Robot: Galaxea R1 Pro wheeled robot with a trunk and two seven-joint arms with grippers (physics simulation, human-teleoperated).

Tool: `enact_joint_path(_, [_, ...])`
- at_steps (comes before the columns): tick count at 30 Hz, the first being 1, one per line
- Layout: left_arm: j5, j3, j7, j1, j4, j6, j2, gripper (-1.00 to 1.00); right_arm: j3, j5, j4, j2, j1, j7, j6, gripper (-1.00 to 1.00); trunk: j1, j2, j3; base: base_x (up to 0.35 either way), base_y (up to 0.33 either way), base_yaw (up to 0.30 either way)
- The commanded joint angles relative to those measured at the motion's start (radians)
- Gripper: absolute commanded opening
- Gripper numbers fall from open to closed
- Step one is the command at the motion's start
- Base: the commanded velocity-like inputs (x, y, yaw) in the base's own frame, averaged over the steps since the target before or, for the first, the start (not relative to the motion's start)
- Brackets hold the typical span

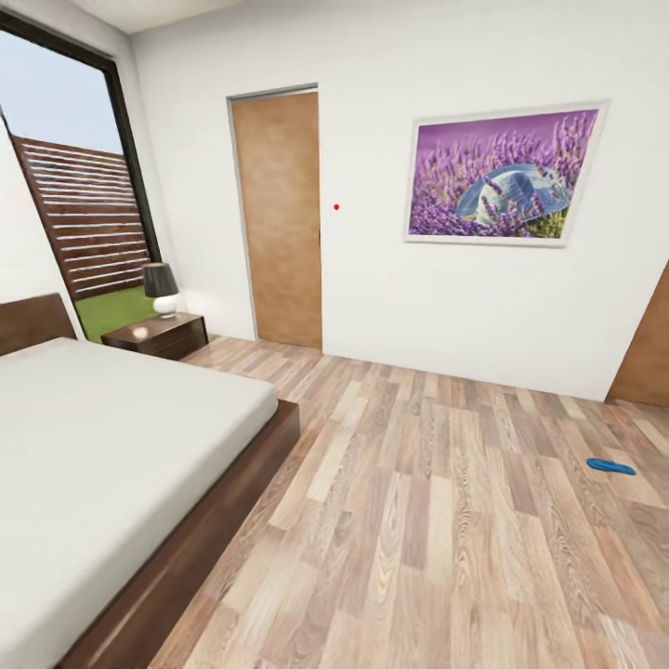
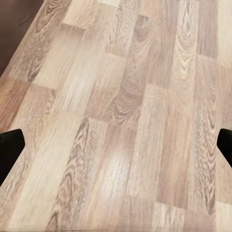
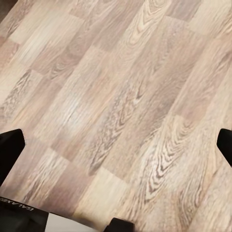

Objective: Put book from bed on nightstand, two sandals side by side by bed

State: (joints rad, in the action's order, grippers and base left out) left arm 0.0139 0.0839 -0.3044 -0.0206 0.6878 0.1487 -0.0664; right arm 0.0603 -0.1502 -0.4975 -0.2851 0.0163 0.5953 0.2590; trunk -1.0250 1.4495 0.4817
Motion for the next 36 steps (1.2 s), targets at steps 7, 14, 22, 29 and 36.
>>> enact_joint_path(7, [0.001, 0.001, -0.008, -0.001, -0.011, 0.002, 0.0, 1.0, 0.003, -0.008, -0.001, 0.002, 0.001, 0.008, -0.003, 1.0, 0.0, 0.0, 0.001, 0.0, 0.0, 0.293])
enact_joint_path(14, [0.001, 0.001, -0.007, -0.001, -0.013, 0.002, 0.0, 1.0, 0.003, -0.008, -0.001, 0.003, 0.001, 0.008, -0.003, 1.0, 0.0, 0.0, 0.001, 0.0, 0.0, 0.293])
enact_joint_path(22, [0.001, 0.0, -0.008, -0.001, -0.012, 0.002, 0.0, 1.0, 0.003, -0.008, -0.001, 0.004, 0.001, 0.008, -0.002, 1.0, 0.0, 0.0, 0.001, 0.0, 0.0, 0.293])
enact_joint_path(29, [0.001, 0.0, -0.009, -0.001, -0.013, 0.002, 0.0, 1.0, 0.003, -0.008, -0.001, 0.005, 0.001, 0.008, -0.002, 1.0, 0.0, 0.0, 0.001, 0.0, 0.0, 0.293])
enact_joint_path(36, [0.001, 0.0, -0.008, -0.001, -0.013, 0.002, 0.0, 1.0, 0.003, -0.008, 0.0, 0.006, 0.001, 0.008, -0.002, 1.0, 0.0, 0.0, 0.001, 0.0, 0.0, 0.293])
